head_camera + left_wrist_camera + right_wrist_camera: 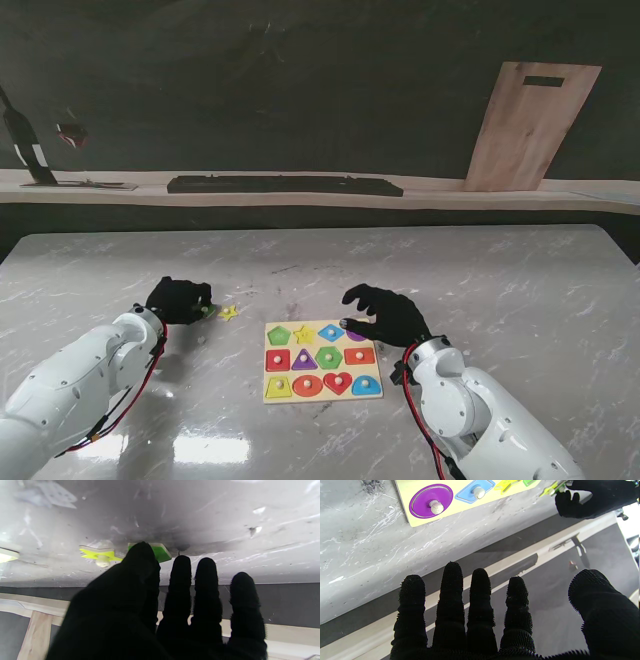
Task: Fit puzzle pieces into a puzzle board
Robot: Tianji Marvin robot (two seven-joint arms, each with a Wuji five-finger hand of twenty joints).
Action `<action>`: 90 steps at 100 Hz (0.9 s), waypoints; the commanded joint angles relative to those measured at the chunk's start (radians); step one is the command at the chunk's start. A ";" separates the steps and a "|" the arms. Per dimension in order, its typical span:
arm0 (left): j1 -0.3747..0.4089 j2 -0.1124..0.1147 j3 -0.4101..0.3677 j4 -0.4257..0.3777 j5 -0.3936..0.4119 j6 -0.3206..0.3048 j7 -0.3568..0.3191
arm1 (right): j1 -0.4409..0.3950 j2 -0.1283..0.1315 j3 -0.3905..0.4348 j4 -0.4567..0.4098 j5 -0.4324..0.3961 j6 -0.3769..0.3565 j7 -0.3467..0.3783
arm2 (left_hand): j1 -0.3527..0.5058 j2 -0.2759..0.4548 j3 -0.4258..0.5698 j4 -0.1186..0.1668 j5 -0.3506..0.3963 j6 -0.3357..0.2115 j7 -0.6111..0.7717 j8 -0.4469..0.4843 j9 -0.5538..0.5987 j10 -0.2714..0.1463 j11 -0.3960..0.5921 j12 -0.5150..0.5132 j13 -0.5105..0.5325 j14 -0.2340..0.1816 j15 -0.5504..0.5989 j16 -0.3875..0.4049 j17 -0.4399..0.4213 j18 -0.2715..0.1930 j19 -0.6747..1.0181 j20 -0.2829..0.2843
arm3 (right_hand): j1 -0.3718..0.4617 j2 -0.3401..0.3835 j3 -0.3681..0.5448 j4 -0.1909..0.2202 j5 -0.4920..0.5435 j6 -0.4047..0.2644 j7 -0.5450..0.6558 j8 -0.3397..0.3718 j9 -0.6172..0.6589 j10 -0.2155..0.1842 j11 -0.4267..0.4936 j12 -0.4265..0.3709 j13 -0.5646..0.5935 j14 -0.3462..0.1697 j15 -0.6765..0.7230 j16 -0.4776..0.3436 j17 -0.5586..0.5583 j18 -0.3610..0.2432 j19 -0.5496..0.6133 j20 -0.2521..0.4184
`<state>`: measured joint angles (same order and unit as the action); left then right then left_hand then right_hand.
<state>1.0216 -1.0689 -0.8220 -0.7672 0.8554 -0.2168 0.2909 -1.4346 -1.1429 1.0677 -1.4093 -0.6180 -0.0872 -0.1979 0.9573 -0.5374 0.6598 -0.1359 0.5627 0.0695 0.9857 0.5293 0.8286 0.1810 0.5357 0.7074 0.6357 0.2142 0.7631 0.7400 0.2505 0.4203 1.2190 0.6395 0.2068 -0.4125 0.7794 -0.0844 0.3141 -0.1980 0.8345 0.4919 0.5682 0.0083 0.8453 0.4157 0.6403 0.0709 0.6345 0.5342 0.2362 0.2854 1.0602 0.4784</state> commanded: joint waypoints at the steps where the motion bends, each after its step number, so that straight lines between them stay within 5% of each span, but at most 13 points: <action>1: -0.002 -0.005 0.001 0.002 -0.005 -0.001 0.005 | -0.004 0.001 -0.004 -0.002 -0.007 0.000 0.001 | 0.043 -0.010 -0.016 -0.054 0.040 -0.029 0.057 -0.009 0.047 0.003 -0.022 0.032 0.029 -0.020 0.033 0.021 0.013 -0.058 0.037 0.027 | -0.015 0.014 -0.013 0.038 0.016 -0.030 0.004 0.014 0.016 -0.024 0.014 0.008 0.015 -0.012 0.014 0.011 -0.007 0.002 0.015 0.016; 51: -0.024 -0.009 0.039 0.021 -0.029 -0.005 -0.020 | -0.002 0.000 -0.005 0.002 -0.007 0.001 0.001 | 0.021 -0.029 -0.012 -0.059 0.108 0.009 0.064 -0.052 0.100 0.044 0.015 0.022 0.084 0.003 0.082 0.032 0.054 -0.028 0.076 0.048 | -0.014 0.013 -0.013 0.038 0.017 -0.029 0.004 0.014 0.016 -0.025 0.014 0.008 0.016 -0.012 0.014 0.011 -0.007 0.003 0.016 0.016; 90: -0.054 -0.019 0.108 0.052 -0.060 0.007 -0.038 | -0.002 0.000 -0.004 0.000 -0.005 0.006 -0.001 | -0.068 -0.099 0.220 -0.054 0.120 0.015 0.129 0.012 0.148 0.064 0.079 0.113 0.109 0.003 0.157 0.073 0.071 -0.013 0.105 0.073 | -0.015 0.013 -0.011 0.038 0.017 -0.029 0.004 0.014 0.016 -0.024 0.014 0.008 0.016 -0.013 0.014 0.011 -0.007 0.003 0.016 0.016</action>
<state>0.9623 -1.0753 -0.7315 -0.7362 0.8033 -0.2148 0.2580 -1.4307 -1.1425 1.0659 -1.4057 -0.6203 -0.0841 -0.1980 0.8907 -0.5814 0.8476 -0.1371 0.6199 0.1119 1.0344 0.5065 0.9395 0.2096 0.5873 0.7878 0.7162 0.2142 0.8785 0.7888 0.3138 0.4203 1.2833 0.6879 0.2068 -0.4125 0.7794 -0.0844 0.3141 -0.1983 0.8345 0.4919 0.5682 0.0083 0.8453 0.4157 0.6403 0.0709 0.6345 0.5342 0.2362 0.2854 1.0602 0.4784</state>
